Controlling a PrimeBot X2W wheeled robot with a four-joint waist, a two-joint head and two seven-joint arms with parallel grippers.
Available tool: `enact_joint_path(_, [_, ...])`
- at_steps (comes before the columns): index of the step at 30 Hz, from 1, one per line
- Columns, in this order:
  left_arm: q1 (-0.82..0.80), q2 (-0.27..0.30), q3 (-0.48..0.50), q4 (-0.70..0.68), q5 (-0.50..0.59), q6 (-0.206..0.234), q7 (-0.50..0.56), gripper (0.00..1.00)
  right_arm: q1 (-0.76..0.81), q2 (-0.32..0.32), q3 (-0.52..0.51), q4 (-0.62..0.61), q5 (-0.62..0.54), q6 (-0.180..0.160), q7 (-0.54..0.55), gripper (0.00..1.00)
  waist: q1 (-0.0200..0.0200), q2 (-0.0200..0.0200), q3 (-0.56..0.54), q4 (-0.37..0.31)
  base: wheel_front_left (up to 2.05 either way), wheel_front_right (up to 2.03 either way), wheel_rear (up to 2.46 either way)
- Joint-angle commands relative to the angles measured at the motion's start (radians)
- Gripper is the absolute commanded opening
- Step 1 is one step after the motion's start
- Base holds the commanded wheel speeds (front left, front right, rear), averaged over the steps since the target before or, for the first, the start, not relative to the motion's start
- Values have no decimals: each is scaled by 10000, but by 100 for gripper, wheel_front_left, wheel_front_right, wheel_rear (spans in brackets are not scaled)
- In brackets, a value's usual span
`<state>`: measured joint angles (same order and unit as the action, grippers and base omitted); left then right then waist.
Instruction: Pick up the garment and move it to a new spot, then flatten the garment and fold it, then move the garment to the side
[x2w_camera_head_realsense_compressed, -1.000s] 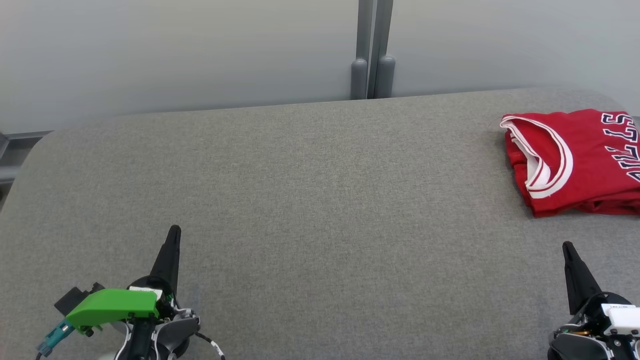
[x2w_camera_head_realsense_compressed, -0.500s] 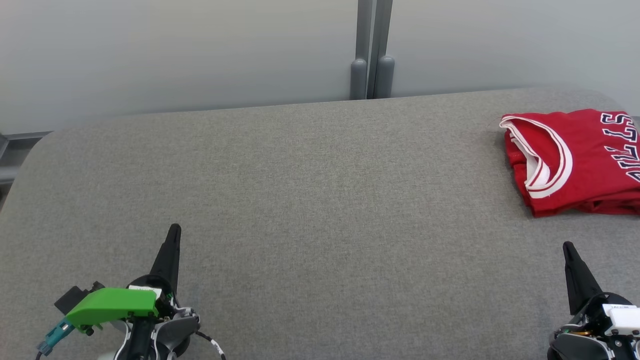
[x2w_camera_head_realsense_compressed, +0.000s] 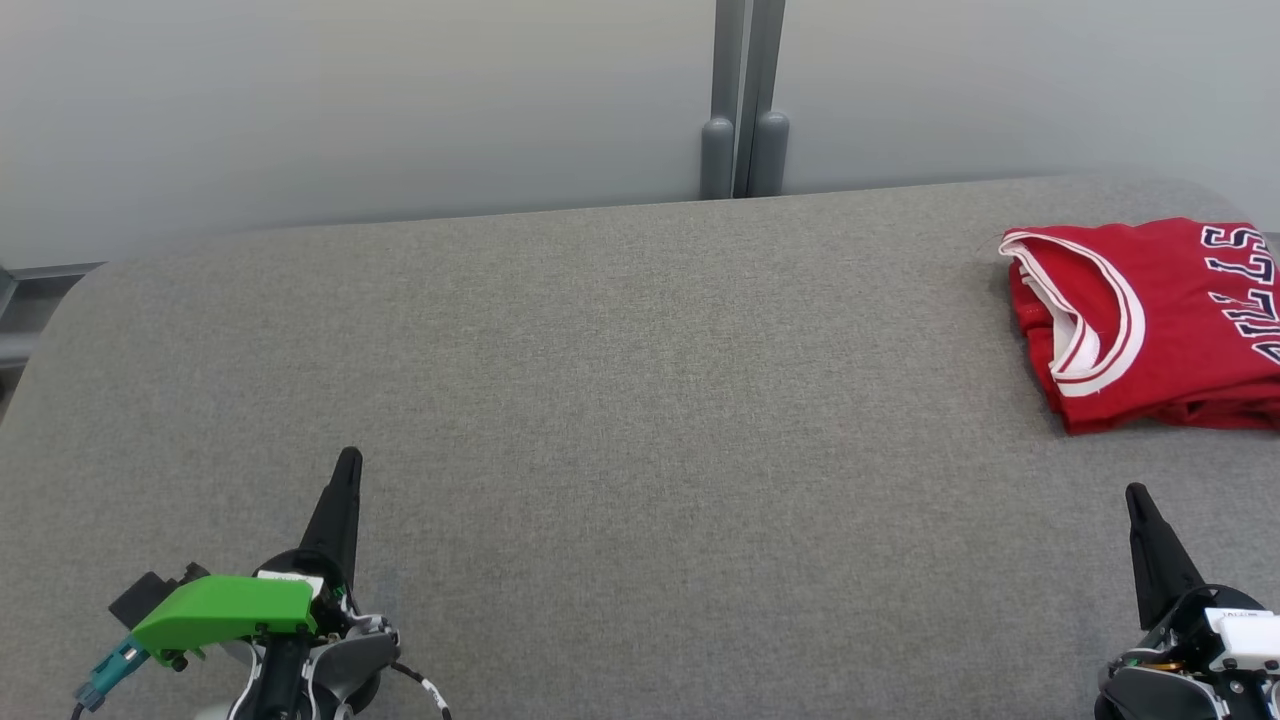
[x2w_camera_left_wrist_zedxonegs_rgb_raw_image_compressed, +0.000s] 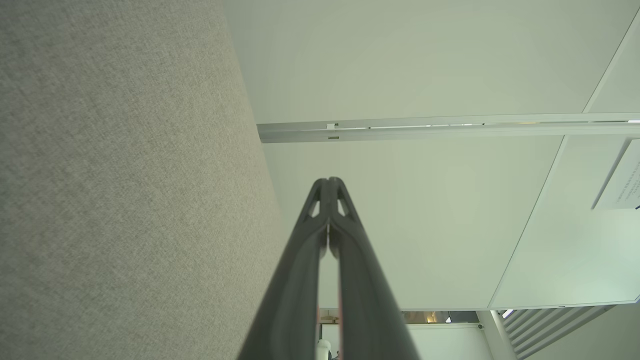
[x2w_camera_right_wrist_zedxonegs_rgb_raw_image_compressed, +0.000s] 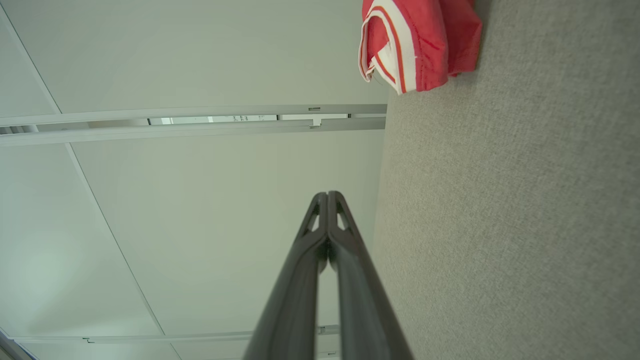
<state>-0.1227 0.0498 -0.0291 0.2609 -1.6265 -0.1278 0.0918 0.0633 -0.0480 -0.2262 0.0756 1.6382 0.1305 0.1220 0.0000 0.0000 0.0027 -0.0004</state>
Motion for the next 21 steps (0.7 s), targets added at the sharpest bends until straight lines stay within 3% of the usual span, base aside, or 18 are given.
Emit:
enact_joint_path(1, [-113, 5, 40, -26, -40, -60, 24, 0, 121, -42, -21, -32, 36, 4, 27, 0, 0, 0, 0, 0, 0, 0, 0])
enact_joint_path(21, [-112, 5, 41, -28, -41, -60, 23, 0, 121, -42, -21, -32, 36, 4, 27, 0, 0, 0, 0, 0, 0, 0, 0])
